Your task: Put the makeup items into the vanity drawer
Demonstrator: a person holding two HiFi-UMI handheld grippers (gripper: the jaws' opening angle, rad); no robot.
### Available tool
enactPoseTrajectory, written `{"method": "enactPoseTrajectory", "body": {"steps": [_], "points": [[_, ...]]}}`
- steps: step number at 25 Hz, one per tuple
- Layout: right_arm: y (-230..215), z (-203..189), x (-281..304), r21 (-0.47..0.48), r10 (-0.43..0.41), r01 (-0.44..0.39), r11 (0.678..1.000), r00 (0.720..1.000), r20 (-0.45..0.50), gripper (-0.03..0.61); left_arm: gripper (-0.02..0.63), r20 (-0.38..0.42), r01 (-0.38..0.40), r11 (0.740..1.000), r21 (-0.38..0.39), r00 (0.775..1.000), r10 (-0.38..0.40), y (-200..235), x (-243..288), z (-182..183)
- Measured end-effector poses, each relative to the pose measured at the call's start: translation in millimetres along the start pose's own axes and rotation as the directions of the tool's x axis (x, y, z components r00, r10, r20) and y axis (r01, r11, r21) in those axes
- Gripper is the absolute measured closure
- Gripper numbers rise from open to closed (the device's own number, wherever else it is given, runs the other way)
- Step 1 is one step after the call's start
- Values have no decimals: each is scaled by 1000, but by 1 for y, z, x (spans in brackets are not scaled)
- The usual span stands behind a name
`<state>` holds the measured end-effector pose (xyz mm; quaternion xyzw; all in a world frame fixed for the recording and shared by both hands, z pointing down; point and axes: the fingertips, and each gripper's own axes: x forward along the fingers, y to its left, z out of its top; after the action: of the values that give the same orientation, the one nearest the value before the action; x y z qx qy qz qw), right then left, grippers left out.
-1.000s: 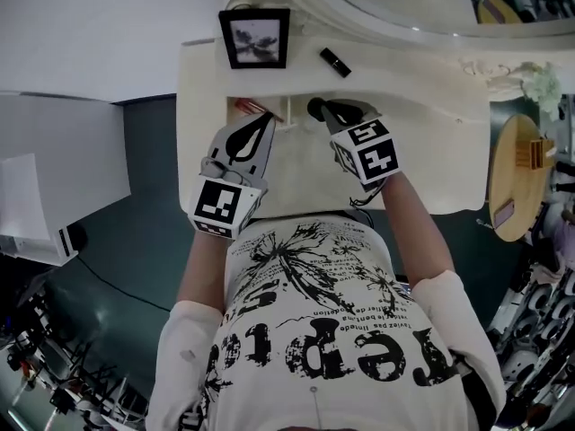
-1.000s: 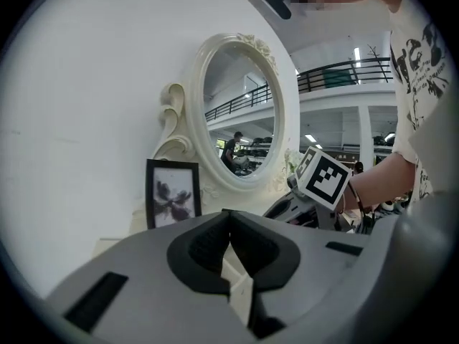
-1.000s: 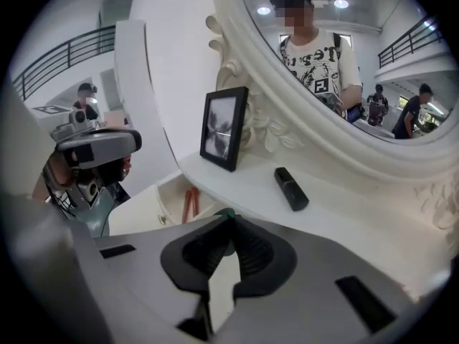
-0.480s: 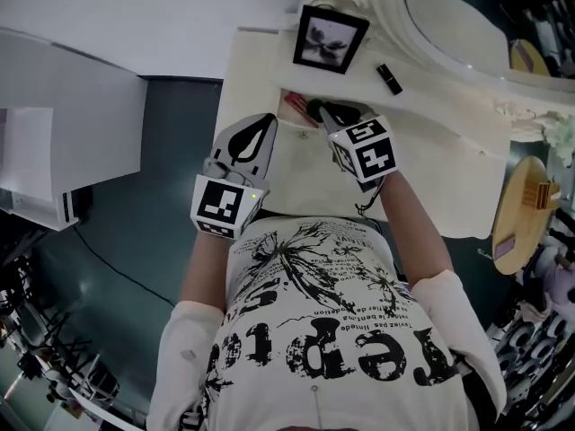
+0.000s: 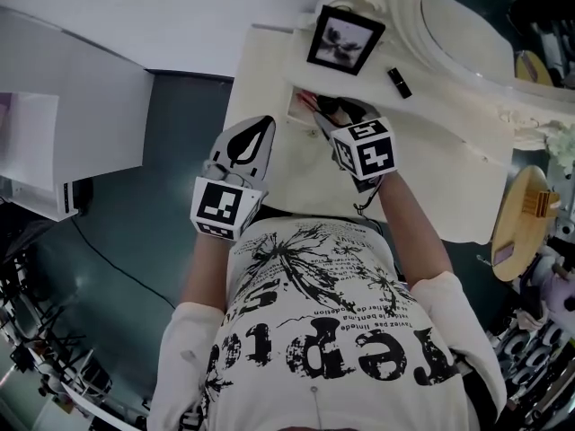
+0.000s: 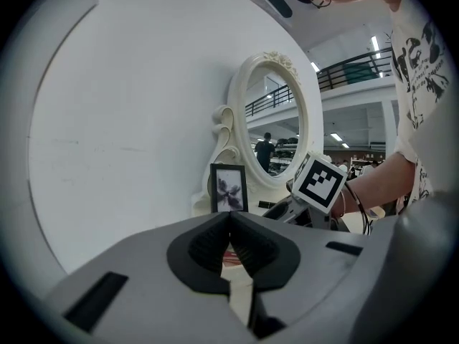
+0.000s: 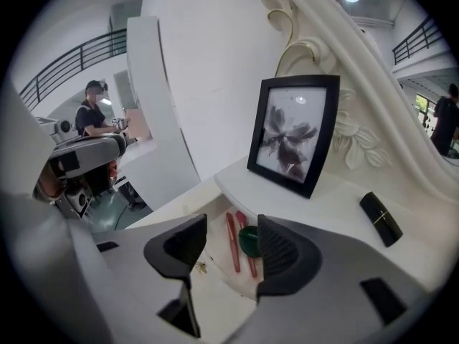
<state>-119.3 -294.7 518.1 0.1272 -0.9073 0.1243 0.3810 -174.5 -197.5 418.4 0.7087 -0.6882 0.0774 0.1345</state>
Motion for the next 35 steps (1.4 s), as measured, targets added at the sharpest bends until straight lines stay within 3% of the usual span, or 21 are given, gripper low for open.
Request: {"method": "enactPoseTrajectory", "body": {"steps": [4, 8, 11, 14, 21, 26, 35], "points": [[-10, 12, -24, 3, -33, 32, 999, 997, 64, 353, 601, 24, 24, 1000, 20, 999, -25, -9, 6, 13], [-20, 27, -59, 25, -40, 36, 999, 981, 189, 402, 601, 46, 53, 997, 57, 997, -56, -22, 16, 32], [-33, 36, -88, 56, -84, 71, 996, 954, 289, 509, 601, 63, 81, 993, 84, 994, -86, -32, 26, 47], [-49, 39, -118, 81, -147, 126, 989, 923, 357, 566, 601, 78, 104, 989, 103, 991, -113, -46, 34, 61], [-84, 37, -190, 115, -263, 237, 965, 824, 502, 568, 601, 84, 178, 972, 153, 978, -192, -87, 59, 89], [-100, 32, -234, 137, -300, 272, 953, 762, 574, 568, 601, 105, 207, 963, 174, 968, -227, -113, 69, 109], [-114, 14, -264, 126, -300, 283, 951, 738, 605, 569, 601, 114, 234, 954, 186, 960, -257, -148, 82, 119]]}}
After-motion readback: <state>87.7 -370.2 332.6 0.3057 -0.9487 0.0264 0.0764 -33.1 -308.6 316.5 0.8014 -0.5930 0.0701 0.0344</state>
